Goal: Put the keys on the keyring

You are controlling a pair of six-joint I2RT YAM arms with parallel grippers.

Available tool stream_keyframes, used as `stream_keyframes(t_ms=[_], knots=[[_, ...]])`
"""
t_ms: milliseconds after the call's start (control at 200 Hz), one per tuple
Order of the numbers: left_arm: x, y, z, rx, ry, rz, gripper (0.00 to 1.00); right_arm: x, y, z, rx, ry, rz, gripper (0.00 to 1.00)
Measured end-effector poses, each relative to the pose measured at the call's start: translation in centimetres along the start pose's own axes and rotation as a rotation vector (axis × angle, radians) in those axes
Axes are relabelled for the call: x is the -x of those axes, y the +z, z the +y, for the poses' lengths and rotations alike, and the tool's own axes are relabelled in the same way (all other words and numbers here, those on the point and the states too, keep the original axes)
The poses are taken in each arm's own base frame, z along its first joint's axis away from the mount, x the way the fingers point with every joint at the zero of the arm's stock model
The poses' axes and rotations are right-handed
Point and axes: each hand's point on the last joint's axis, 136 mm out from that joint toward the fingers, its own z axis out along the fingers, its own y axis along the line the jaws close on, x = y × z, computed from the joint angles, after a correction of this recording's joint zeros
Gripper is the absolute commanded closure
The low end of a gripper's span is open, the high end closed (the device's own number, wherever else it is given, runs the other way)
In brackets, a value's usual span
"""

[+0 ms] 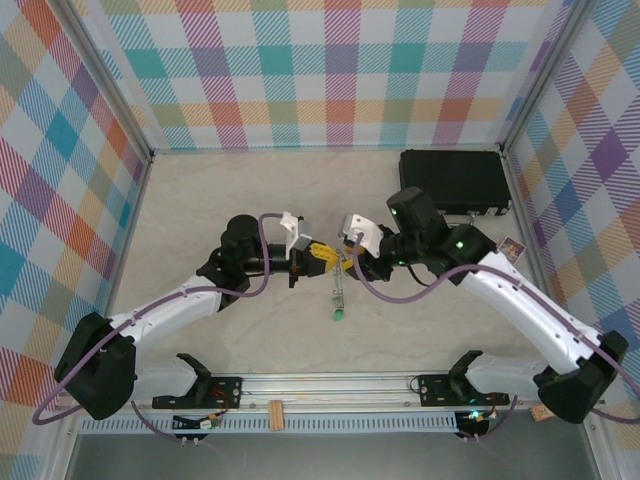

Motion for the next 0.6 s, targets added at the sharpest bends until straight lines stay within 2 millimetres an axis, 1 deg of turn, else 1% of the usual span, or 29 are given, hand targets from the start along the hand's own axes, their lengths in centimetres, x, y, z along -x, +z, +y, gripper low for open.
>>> stream_keyframes(t_ms=[15,30,135,295,445,600], knots=[[0.1,0.0,0.0,0.001,0.0,-0.004,1.0,0.0,-0.1,0.0,-0.009,0.002,-0.006,0.57],[0.2,0.0,0.0,0.004,0.002,-0.009,1.0,-0.1,-0.3,-0.1,-0.018,0.0,-0.011,0.56],[0.8,-0.1,0.2,0.016,0.009,-0.049,1.0,-0.2,-1.2,-0.5,-0.09,0.017,-0.06,0.57],[1.8,-0.5,0.2,0.039,0.006,-0.13,1.0,0.4,-2.8,-0.8,-0.178,0.044,-0.178,0.58],[4.2,-1.1,0.2,0.057,0.027,-0.239,1.0,1.1,-3.7,-1.0,-0.223,0.079,-0.288,0.58],[6.3,-1.5,0.2,0.065,0.036,-0.343,1.0,1.3,-3.5,-1.1,-0.234,0.103,-0.354,0.58]])
